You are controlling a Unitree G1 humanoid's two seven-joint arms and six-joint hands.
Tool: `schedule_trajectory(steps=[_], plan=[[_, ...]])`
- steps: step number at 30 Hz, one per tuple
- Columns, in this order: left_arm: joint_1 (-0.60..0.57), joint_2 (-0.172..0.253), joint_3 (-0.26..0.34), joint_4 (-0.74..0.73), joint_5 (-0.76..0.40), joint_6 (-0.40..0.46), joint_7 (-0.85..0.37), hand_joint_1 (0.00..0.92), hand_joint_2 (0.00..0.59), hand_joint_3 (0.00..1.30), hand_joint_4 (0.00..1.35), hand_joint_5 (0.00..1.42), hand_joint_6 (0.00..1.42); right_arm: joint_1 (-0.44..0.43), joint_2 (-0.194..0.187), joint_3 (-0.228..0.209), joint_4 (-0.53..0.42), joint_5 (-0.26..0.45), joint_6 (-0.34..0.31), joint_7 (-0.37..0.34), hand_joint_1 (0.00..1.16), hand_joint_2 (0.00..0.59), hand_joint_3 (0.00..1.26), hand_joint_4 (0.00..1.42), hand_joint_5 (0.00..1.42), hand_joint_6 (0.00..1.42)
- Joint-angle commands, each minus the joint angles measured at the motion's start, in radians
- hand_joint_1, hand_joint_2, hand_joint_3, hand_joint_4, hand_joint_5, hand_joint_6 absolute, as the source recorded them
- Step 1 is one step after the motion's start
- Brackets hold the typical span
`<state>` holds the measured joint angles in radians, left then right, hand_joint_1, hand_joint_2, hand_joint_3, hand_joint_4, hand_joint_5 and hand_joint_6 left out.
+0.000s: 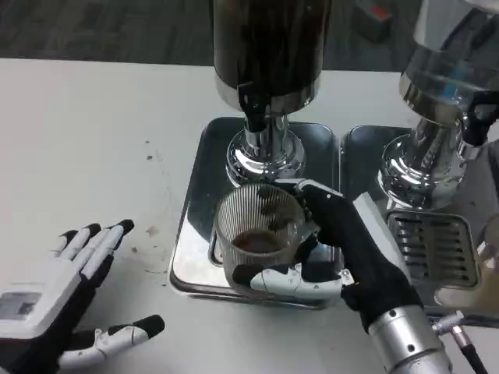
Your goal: Grasp the cup under the faucet to collect the drink, then remove the cup.
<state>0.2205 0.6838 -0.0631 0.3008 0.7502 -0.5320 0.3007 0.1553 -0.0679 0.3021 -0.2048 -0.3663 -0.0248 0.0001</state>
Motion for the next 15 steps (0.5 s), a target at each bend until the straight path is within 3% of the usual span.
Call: schedule_trajectory(steps=[1, 15], plan=[[0.049, 0.014, 0.013, -0.052, 0.001, -0.001, 0.035, 0.0, 0.109, 0.0, 0.0, 0.0, 0.0, 0.031, -0.009, 0.019, -0.077, -0.001, -0.012, 0.012, 1.06, 0.18, 0.55, 0.64, 0.79, 0.97], [0.138, 0.021, 0.034, -0.115, 0.004, 0.002, 0.064, 0.0, 0.109, 0.0, 0.0, 0.0, 0.0, 0.087, -0.015, 0.049, -0.148, -0.011, -0.003, 0.02, 1.07, 0.18, 0.55, 0.64, 0.79, 0.97]])
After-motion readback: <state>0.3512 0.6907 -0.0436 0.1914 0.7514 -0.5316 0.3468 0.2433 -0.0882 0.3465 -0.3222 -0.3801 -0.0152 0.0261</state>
